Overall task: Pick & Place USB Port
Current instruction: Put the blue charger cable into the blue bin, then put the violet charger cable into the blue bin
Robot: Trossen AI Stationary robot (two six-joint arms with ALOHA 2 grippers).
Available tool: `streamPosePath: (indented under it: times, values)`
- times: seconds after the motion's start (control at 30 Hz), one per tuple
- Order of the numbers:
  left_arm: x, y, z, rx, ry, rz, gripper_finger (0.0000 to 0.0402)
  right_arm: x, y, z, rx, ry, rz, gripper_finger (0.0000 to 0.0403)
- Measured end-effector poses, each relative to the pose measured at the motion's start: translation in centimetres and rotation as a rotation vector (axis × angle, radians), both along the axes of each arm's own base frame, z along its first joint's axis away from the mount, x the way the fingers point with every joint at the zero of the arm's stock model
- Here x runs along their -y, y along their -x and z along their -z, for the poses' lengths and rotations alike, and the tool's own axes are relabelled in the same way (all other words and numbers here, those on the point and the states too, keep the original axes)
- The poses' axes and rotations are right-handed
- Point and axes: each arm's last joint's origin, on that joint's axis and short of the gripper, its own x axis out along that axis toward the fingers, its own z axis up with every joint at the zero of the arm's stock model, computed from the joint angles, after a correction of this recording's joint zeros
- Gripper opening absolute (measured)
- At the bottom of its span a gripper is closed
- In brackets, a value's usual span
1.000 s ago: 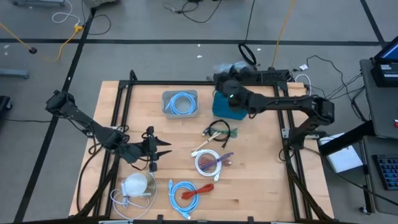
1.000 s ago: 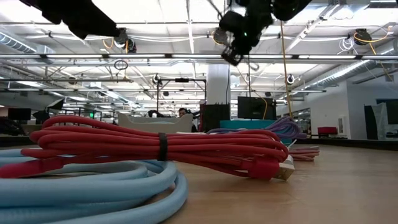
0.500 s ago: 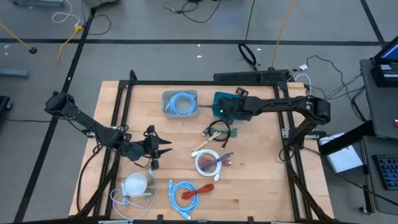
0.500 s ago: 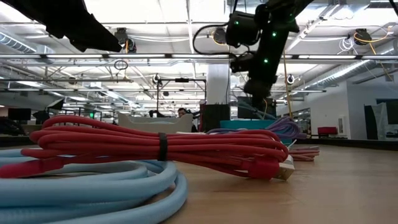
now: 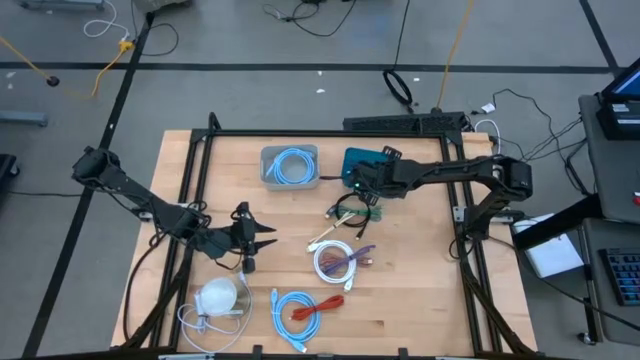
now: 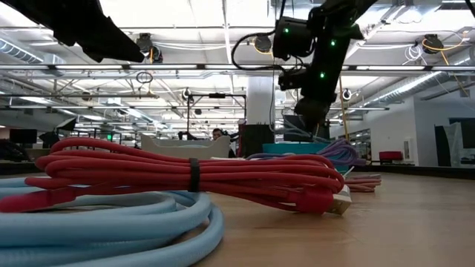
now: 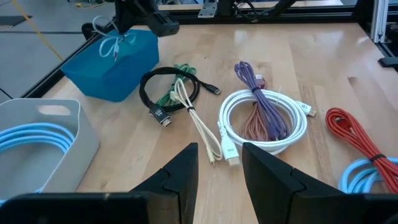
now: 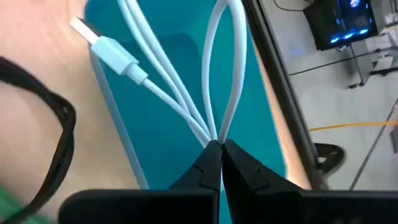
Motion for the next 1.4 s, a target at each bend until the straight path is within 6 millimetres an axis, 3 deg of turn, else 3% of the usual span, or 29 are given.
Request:
streamPosePath:
  times: [0.17,0.37,0.6,0.8,0.9,1.1,1.2,1.4]
  values:
    - [0.0,0.0,0.0,-0.004,0.007,0.013,0.0129,0.4,0.6,1.2,0.003,0.021,0.039,0.0006]
    - [0.0,0.0,0.0,-0.006,0.003,0.015,0.0129,0.2,0.4,1.3,0.019,0.025,0.029,0.0062]
    - [0.0,0.0,0.1,-0.010,0.000,0.015,0.0129,-0.5,0.4,0.6,0.037,0.064,0.022,0.0134]
    - [0.0,0.0,0.1,-0.010,-0.004,0.016,0.0129,-2.1,-0.4,-1.5,0.117,0.109,-0.024,0.0168]
    - [0.0,0.0,0.1,-0.011,-0.005,0.016,0.0129,-3.6,-1.3,-3.9,0.267,0.063,-0.095,0.0174]
    - [0.0,0.0,0.1,-0.012,-0.006,0.017,0.0129,-8.4,-2.5,-7.4,0.603,-0.228,-0.331,0.0172]
    - [0.0,0.1,0.1,-0.018,-0.009,0.018,0.0129,-11.5,-2.9,-8.0,0.698,-0.320,-0.439,0.0168]
    - [0.1,0.2,0.2,-0.024,-0.010,0.025,0.0129,-16.9,-2.3,-7.6,0.707,-0.386,-0.530,0.0164]
